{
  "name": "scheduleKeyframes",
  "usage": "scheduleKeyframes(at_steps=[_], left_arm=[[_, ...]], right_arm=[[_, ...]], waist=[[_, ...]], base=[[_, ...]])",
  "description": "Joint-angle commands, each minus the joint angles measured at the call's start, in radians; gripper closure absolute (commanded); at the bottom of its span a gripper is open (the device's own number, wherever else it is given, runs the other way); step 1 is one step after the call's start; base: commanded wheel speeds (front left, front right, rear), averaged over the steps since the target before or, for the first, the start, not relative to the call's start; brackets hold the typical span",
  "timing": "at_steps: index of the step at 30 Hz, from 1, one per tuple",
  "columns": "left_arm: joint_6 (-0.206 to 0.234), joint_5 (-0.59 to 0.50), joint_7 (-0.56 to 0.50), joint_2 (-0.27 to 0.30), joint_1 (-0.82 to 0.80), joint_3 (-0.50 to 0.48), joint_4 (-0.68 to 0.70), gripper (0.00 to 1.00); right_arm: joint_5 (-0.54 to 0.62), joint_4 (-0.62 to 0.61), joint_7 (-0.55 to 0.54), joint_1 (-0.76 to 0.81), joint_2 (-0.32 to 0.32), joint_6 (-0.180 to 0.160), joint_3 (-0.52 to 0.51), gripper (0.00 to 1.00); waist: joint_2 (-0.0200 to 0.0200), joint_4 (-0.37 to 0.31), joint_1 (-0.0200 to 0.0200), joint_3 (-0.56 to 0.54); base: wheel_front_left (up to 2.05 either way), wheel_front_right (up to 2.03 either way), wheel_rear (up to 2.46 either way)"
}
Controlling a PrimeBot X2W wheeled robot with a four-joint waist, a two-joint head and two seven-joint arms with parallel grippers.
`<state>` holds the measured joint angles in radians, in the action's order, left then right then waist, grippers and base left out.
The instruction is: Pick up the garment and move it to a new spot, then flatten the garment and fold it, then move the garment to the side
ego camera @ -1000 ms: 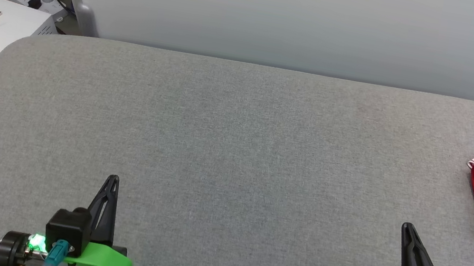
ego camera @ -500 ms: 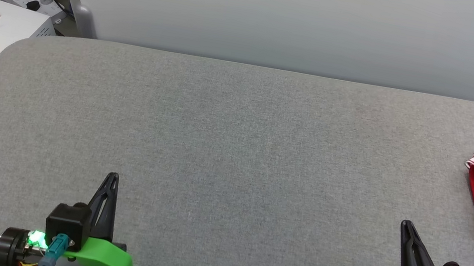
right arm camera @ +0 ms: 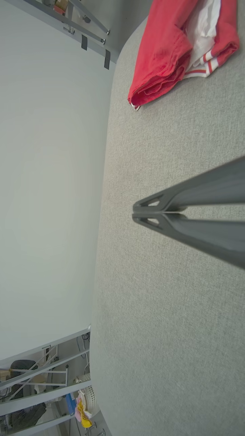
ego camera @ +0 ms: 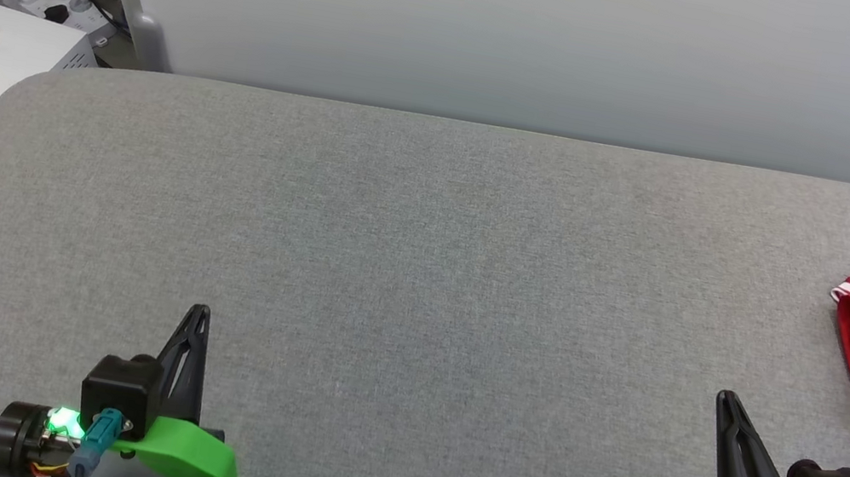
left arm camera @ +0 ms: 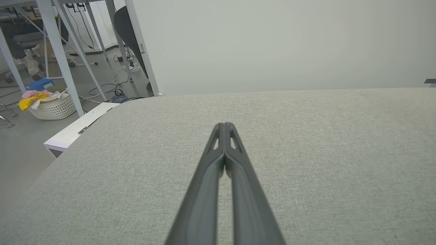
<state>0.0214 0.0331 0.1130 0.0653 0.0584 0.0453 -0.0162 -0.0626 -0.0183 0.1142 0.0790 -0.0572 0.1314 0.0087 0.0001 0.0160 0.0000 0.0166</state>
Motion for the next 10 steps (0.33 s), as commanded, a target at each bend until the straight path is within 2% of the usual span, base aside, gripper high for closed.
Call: scheduleKeyframes(at_steps=[1,10], left_arm=[[-0.005,-0.01,-0.005,-0.005,-0.022,-0.006,0.005,1.0],[-0.008,-0.014,-0.023,-0.006,-0.028,-0.013,0.007,1.0]], right_arm=[[0.013,0.004,-0.005,-0.021,0.002,0.0,-0.003,1.0],[0.021,0.006,-0.024,-0.031,0.003,0.0,-0.004,1.0]], waist=[[-0.0001,0.0,0.0,0.0],[-0.0001,-0.003,0.0,-0.003]], base=[[0.0,0.0,0.0],[0.0,0.0,0.0]])
